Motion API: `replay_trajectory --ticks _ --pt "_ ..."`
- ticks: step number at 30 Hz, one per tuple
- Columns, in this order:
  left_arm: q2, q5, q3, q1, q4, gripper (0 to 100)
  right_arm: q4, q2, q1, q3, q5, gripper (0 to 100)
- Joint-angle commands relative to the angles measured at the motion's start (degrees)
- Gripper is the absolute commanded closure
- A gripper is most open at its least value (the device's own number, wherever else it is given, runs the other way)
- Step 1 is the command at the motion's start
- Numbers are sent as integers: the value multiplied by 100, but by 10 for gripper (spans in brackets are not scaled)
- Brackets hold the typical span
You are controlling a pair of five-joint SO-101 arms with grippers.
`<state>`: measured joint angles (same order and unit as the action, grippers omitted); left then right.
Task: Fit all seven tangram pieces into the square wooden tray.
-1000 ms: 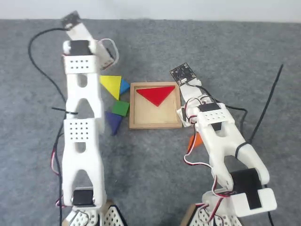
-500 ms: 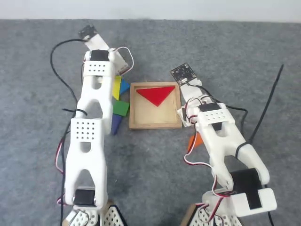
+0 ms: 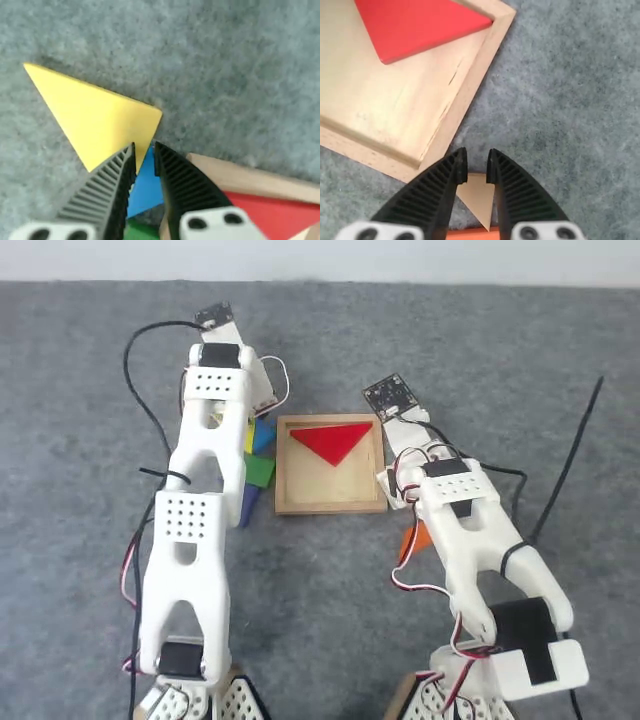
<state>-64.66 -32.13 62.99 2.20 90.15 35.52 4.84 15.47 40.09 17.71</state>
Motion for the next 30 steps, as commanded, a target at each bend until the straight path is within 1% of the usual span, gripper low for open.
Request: replay_trajectory --ticks 1,5,9,10,11,12,16,18,23,27,30 --pt "97 281 549 18 62 983 22 66 -110 -360 -62 909" --pt "79 88 1121 62 -695 987 22 66 -110 -360 -62 909" --pt "-88 -44 875 26 -1864 987 22 66 -110 -360 -62 909" --pt "-185 -44 752 18 -2040 987 22 66 -110 -360 -62 909" --pt "-255 -18 673 18 -2048 987 22 66 -110 -360 -62 909" --pt "-308 9 629 18 -1873 987 22 66 -110 -360 -62 909" --pt "-387 281 1024 79 -413 987 22 66 -110 -360 -53 909" --pt "-387 413 1033 114 9 987 22 66 -110 -360 -53 909" --pt "-378 1037 1007 97 659 987 22 66 -119 -360 -53 909" --pt "-316 1099 1059 88 853 987 22 66 -119 -360 -53 909" --pt "-237 1073 1464 9 826 987 22 66 -119 -360 -53 909"
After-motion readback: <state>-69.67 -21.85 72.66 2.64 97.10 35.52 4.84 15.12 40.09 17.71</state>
